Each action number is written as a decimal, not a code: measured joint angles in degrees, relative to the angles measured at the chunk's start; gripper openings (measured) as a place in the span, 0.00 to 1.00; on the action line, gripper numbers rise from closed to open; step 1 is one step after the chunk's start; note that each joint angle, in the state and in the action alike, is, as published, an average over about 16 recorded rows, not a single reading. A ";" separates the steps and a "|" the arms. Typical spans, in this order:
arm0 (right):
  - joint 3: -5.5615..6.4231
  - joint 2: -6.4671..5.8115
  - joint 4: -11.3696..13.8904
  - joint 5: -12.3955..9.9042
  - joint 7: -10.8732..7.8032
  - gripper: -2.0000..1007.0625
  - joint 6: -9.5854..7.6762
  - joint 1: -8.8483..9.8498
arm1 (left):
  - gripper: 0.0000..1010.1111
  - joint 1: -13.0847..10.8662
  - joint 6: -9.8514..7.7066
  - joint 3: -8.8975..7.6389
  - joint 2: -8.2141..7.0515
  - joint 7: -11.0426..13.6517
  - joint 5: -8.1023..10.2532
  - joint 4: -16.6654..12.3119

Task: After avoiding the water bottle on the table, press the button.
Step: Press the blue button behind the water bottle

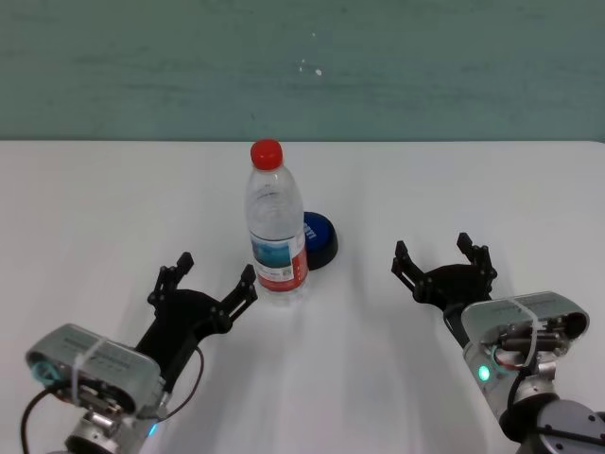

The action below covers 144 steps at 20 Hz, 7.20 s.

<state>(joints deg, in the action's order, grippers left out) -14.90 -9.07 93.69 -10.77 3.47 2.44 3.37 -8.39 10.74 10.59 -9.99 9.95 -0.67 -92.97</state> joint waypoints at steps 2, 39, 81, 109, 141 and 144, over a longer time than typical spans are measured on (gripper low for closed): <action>0.00 0.00 0.00 0.00 0.00 1.00 0.00 0.00 | 1.00 -0.39 0.17 -0.29 -0.31 0.21 0.35 -0.38; 0.00 0.00 0.00 0.00 0.00 1.00 0.00 0.00 | 1.00 3.40 2.88 -2.64 -3.44 3.20 4.32 2.92; 0.00 0.00 0.00 0.00 0.00 1.00 0.00 0.00 | 1.00 17.88 3.21 -1.78 -0.27 1.89 1.19 17.98; 0.00 0.00 0.00 0.00 0.00 1.00 0.00 0.00 | 1.00 24.55 2.59 -0.18 1.19 1.57 0.68 25.31; 0.00 0.00 0.00 0.00 0.00 1.00 0.00 0.00 | 1.00 25.14 3.25 -1.52 1.32 0.37 0.38 27.30; 0.00 0.00 0.00 0.00 0.00 1.00 0.00 0.00 | 1.00 24.05 2.99 -2.42 0.95 0.35 1.00 26.10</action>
<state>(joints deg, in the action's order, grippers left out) -14.90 -9.07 93.69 -10.76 3.47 2.44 3.37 15.66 13.74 8.17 -9.04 10.31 0.33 -66.87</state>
